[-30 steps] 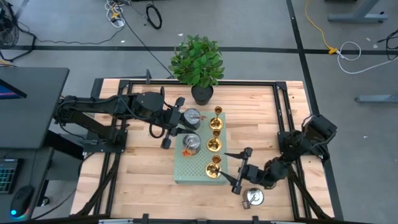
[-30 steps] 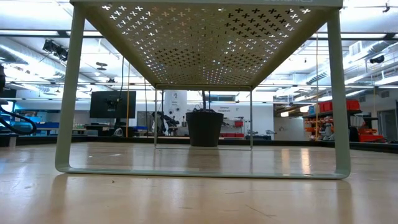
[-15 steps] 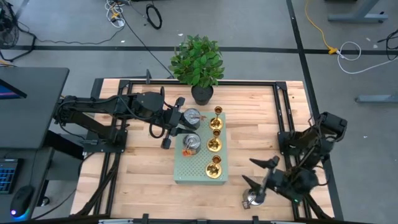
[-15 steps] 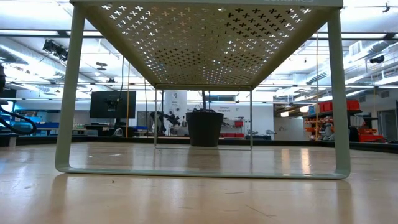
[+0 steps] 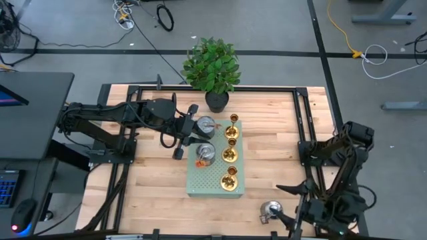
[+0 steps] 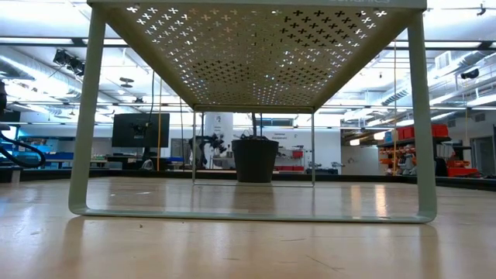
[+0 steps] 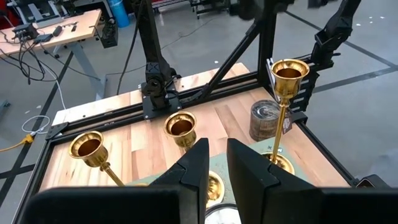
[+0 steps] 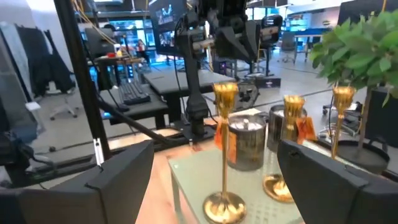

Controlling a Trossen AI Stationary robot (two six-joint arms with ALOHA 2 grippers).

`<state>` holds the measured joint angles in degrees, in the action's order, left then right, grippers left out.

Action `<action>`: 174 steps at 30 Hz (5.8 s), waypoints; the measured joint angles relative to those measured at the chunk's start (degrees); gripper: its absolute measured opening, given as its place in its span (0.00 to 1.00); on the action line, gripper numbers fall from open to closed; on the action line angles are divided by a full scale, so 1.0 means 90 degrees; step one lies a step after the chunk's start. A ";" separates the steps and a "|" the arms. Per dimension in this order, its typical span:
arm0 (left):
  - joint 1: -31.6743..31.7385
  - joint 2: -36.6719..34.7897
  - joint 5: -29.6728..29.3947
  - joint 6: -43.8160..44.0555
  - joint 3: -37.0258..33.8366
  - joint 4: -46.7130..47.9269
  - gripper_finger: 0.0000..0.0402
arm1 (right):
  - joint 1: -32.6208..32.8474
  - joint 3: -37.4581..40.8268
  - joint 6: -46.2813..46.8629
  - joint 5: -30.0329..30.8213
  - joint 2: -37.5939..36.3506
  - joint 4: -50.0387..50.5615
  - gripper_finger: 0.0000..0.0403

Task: Pick & Place candle stick holders
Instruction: Align the brown scented candle with the other orange scented candle on the shelf

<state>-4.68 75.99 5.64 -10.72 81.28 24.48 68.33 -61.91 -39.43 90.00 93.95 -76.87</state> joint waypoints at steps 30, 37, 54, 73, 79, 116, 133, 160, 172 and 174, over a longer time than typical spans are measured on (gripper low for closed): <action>0.0002 0.0000 -0.0557 0.0287 0.0000 0.0176 0.17 | -0.0438 -0.2488 0.3156 -0.3661 -0.0088 0.6238 0.81; 0.0002 0.0000 -0.0555 0.0287 0.0000 0.0171 0.17 | -0.1008 -0.3293 0.8429 -0.5743 -0.0097 1.2819 0.81; 0.0002 0.0000 -0.0552 0.0287 0.0000 0.0169 0.17 | -0.1433 -0.3395 1.0116 -0.9335 -0.0146 1.4377 0.81; 0.0002 0.0000 -0.0552 0.0284 0.0000 0.0169 0.17 | -0.1423 -0.3360 0.8652 -0.8693 -0.0147 1.4215 0.86; 0.0000 0.0000 -0.0552 0.0286 0.0000 0.0170 0.17 | -0.1420 -0.3085 0.8570 -0.8611 -0.0148 1.4451 0.98; 0.0002 0.0000 -0.0550 0.0287 0.0000 0.0169 0.17 | -0.1571 -0.0851 1.0416 -0.8958 -0.0143 1.4118 0.99; 0.0000 0.0000 -0.0552 0.0287 0.0000 0.0171 0.17 | -0.1713 -0.0852 1.0682 -0.9172 -0.0087 1.4109 0.99; 0.0000 0.0000 -0.0550 0.0287 0.0000 0.0171 0.17 | -0.1721 -0.0852 1.0852 -0.9440 0.0527 1.4059 0.99; -0.0001 0.0000 -0.0551 0.0287 0.0000 0.0170 0.17 | -0.1726 -0.0852 1.1010 -0.9441 0.0848 1.3834 0.99; 0.0001 0.0000 -0.0552 0.0287 0.0000 0.0169 0.17 | -0.1726 -0.0852 1.1006 -0.9422 0.0879 1.3818 0.99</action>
<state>-4.67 75.99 0.67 -8.14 81.28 26.00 52.80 -69.58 59.62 5.21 101.86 47.49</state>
